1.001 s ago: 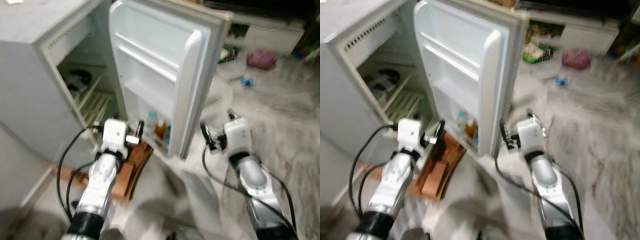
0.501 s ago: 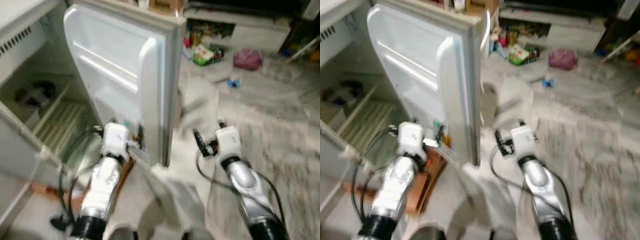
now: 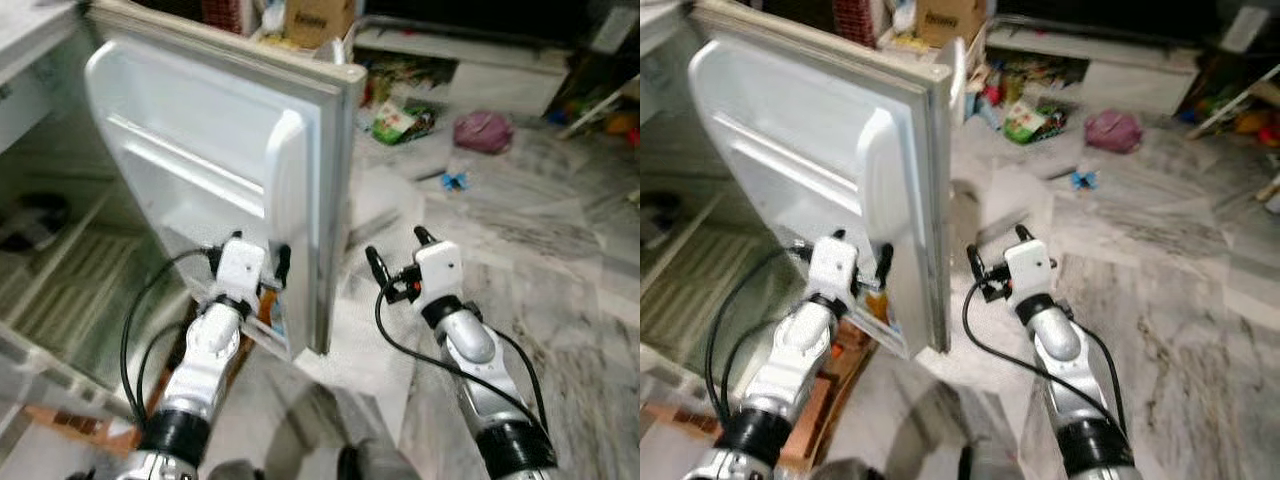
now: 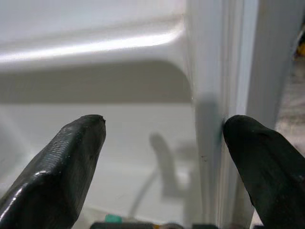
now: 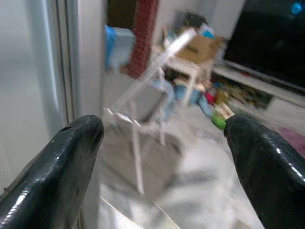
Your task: Restocking fridge
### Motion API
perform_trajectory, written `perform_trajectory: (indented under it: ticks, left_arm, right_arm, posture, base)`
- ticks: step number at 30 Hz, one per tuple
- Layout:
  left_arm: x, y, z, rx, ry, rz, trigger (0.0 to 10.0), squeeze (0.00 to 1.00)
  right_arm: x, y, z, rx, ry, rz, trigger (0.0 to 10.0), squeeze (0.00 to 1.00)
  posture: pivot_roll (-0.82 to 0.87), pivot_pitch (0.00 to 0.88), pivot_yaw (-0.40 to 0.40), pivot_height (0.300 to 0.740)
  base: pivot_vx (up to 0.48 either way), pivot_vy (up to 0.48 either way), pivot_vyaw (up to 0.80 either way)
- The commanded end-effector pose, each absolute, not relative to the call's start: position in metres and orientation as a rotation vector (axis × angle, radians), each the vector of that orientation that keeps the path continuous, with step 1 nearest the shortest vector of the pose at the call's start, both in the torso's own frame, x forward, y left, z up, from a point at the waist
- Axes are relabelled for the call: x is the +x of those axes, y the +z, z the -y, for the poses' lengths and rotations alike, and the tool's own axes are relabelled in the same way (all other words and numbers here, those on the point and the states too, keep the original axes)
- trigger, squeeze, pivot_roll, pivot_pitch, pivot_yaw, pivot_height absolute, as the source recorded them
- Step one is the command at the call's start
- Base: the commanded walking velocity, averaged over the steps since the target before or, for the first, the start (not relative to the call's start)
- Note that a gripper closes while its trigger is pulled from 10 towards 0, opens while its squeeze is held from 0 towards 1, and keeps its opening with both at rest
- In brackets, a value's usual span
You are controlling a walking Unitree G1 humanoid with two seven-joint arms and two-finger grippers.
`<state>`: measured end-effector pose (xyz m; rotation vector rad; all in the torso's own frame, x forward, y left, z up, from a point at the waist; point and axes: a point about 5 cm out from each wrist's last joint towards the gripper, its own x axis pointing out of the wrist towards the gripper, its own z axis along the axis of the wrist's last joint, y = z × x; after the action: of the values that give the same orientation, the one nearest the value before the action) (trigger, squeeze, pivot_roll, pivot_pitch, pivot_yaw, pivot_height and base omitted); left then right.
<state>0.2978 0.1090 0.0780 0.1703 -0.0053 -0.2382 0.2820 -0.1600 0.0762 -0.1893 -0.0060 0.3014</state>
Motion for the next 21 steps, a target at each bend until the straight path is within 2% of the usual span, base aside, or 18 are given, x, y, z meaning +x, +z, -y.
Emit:
perform_trajectory:
  ticks: [1,6,9,12,17,21]
  left_arm:
    - [0.303,0.081,-0.116,0.191,-0.218,0.009,10.0,0.0]
    - [0.306,0.083,-0.107,0.183,-0.238,0.021,10.0,0.0]
    - [0.304,0.083,-0.108,0.17,-0.227,0.028,10.0,0.0]
    - [0.296,0.075,-0.118,0.181,-0.183,-0.009,10.0,0.0]
    - [0.276,0.067,-0.152,0.241,-0.078,-0.034,10.0,0.0]
    - [0.271,0.068,-0.166,0.277,-0.019,-0.024,10.0,0.0]
  right_arm:
    - [0.285,0.081,0.154,-0.171,0.308,0.031,10.0,0.0]
    - [0.285,0.08,0.154,-0.173,0.3,0.033,10.0,0.0]
    - [0.285,0.08,0.153,-0.166,0.29,0.035,10.0,0.0]
    - [0.289,0.082,0.156,-0.13,0.241,0.026,10.0,0.0]
    - [0.302,0.1,0.149,-0.05,0.157,0.062,10.0,0.0]
    - [0.305,0.096,0.147,-0.062,0.147,0.051,10.0,0.0]
  posture:
    - [0.07,0.063,-0.002,0.74]
    - [0.07,0.063,0.0,0.74]
    - [0.07,0.062,0.002,0.74]
    - [0.08,0.057,0.002,0.74]
    - [0.13,0.055,0.0,0.74]
    - [0.15,0.041,0.0,0.74]
  base:
    - [0.48,0.0,0.0]
    - [0.432,0.0,0.0]
    - [0.0,0.0,0.0]
    - [0.0,0.0,0.0]
    - [0.0,0.0,0.0]
    - [0.0,0.0,0.0]
